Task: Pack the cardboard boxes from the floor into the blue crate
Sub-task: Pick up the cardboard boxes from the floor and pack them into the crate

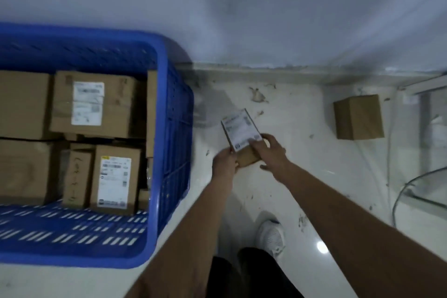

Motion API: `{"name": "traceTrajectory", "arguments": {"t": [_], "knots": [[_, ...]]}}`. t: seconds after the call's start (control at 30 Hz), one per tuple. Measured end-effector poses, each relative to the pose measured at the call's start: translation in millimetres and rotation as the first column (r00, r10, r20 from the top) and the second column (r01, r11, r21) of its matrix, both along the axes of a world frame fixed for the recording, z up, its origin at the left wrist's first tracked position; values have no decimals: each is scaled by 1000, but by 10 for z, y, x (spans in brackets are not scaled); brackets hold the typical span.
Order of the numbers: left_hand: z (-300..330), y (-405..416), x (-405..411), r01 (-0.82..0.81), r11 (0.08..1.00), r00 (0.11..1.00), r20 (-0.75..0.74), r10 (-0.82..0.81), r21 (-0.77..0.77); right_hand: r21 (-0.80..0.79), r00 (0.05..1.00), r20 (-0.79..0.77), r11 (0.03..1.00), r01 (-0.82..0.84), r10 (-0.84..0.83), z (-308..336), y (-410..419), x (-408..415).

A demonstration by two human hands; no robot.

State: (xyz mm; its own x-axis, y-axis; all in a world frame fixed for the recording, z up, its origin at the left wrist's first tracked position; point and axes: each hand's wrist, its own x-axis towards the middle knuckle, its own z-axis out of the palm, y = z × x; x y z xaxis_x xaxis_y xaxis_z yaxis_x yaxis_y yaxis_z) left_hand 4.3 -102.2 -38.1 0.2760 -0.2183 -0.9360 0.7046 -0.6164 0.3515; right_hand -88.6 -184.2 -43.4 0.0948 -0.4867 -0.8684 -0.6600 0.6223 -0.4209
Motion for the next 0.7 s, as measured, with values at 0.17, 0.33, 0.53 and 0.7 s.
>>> {"name": "traceTrajectory", "arguments": {"t": [0.17,0.33,0.53,0.7], "knots": [[1264,336,-308,-133,991,986,-94,135,25,33,1000,27,999,13,-14,1171,231,-240],[2562,535,-212,-196,979,979,-47,199,58,16,997,28,997,-71,71,2370,457,-173],[3519,1130,242,-240,970,961,-145,233,-30,13,996,69,998,-66,65,3156,757,95],[3688,1853,818,-160,986,980,-128,153,-51,53,989,122,995,-86,79,3445,1264,677]]}}
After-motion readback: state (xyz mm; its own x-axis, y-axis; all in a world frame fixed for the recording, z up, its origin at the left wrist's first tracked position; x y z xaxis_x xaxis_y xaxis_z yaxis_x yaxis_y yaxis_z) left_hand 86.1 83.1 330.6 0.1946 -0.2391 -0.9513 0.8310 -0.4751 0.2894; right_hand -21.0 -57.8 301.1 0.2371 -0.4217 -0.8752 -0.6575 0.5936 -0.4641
